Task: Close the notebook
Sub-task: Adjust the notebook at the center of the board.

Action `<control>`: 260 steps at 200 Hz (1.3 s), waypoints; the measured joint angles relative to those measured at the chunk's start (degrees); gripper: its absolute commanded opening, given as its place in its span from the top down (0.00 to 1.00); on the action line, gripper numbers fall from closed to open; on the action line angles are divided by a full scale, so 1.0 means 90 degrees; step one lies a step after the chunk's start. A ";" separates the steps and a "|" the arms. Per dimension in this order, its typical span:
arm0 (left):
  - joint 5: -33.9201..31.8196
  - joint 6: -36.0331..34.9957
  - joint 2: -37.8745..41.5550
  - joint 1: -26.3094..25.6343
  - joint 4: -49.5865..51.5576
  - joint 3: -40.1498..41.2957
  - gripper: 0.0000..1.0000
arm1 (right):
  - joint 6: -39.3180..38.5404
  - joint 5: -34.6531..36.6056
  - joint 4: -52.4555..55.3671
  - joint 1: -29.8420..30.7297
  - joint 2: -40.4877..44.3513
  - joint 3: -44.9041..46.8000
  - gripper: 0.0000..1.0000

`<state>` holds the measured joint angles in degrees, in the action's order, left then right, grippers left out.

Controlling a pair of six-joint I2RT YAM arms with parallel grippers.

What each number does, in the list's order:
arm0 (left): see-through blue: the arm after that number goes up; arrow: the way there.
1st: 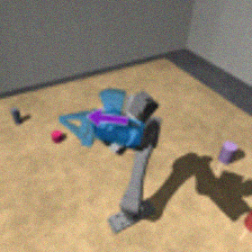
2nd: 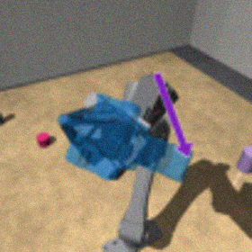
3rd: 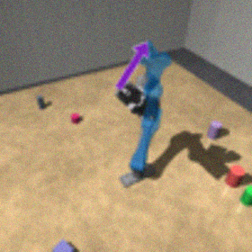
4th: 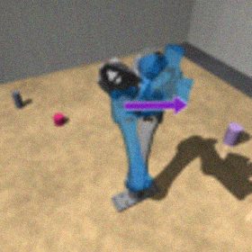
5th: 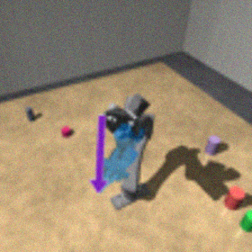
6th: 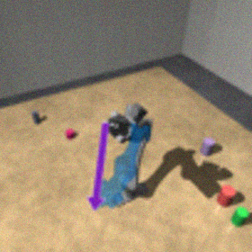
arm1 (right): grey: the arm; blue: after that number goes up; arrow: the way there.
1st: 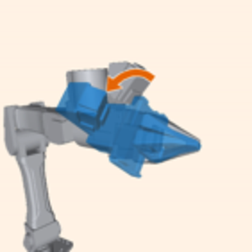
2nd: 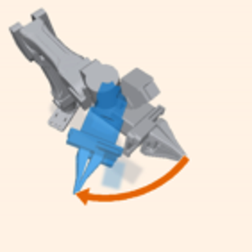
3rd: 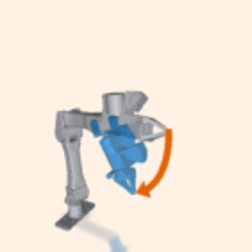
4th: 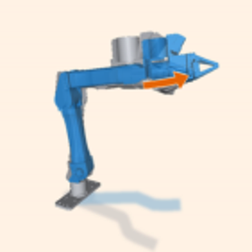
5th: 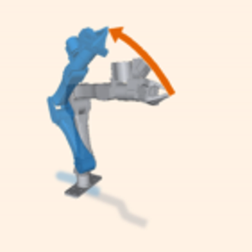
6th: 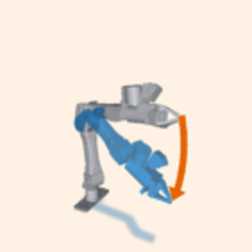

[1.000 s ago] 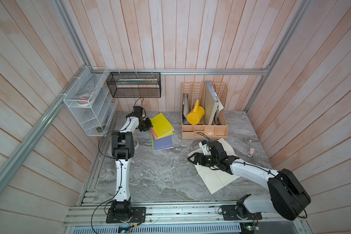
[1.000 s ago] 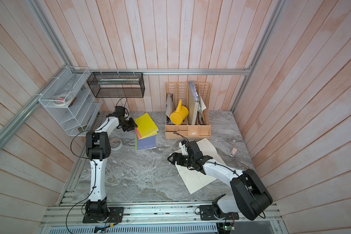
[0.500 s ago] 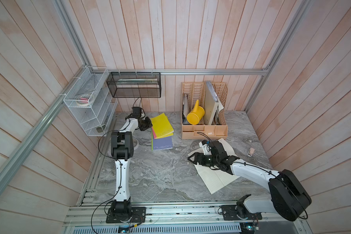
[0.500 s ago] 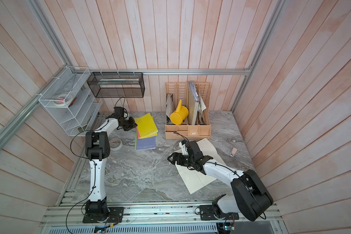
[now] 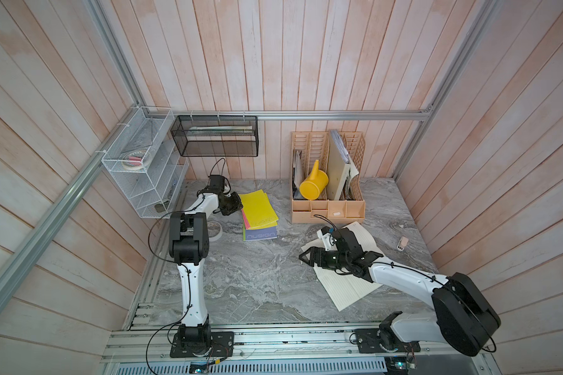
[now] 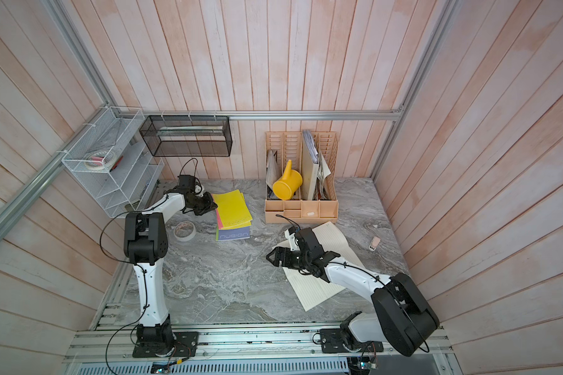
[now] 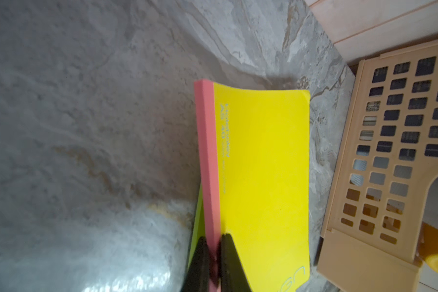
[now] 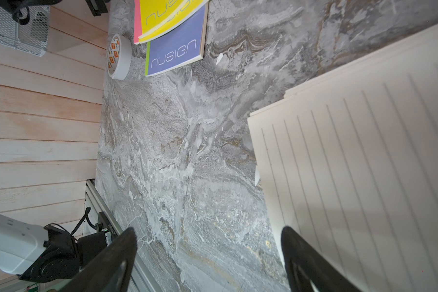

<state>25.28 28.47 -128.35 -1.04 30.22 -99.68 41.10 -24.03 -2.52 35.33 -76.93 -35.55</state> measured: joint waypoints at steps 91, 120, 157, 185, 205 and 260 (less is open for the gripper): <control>0.0155 -0.0495 0.0743 -0.0267 0.0328 0.0794 1.00 | 0.0121 0.0080 -0.0216 0.0238 0.0163 0.0087 0.10; 0.0136 -0.0682 0.0644 -0.0248 0.0559 0.0639 1.00 | 0.0143 0.0126 -0.0211 0.0238 0.0277 0.0180 0.10; 0.0117 -0.0833 0.0486 -0.0236 0.0719 0.0454 0.75 | 0.0146 0.0187 -0.0202 0.0238 0.0357 0.0209 0.10; -0.0053 -0.0911 0.0461 -0.0236 0.0945 0.0369 0.71 | 0.0146 0.0187 -0.0199 0.0238 0.0357 0.0209 0.10; -0.0340 -0.0908 0.0466 -0.0238 0.1095 0.0238 0.69 | 0.0146 0.0187 -0.0199 0.0238 0.0357 0.0209 0.10; -0.1132 -0.0872 0.0760 -0.0525 0.1180 0.0066 0.98 | 0.0146 0.0187 -0.0194 0.0253 0.0357 0.0209 0.10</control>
<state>15.09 20.62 -121.51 -5.76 40.84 -99.09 42.41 -22.35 -4.27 37.60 -73.71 -33.67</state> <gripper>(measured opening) 0.131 0.903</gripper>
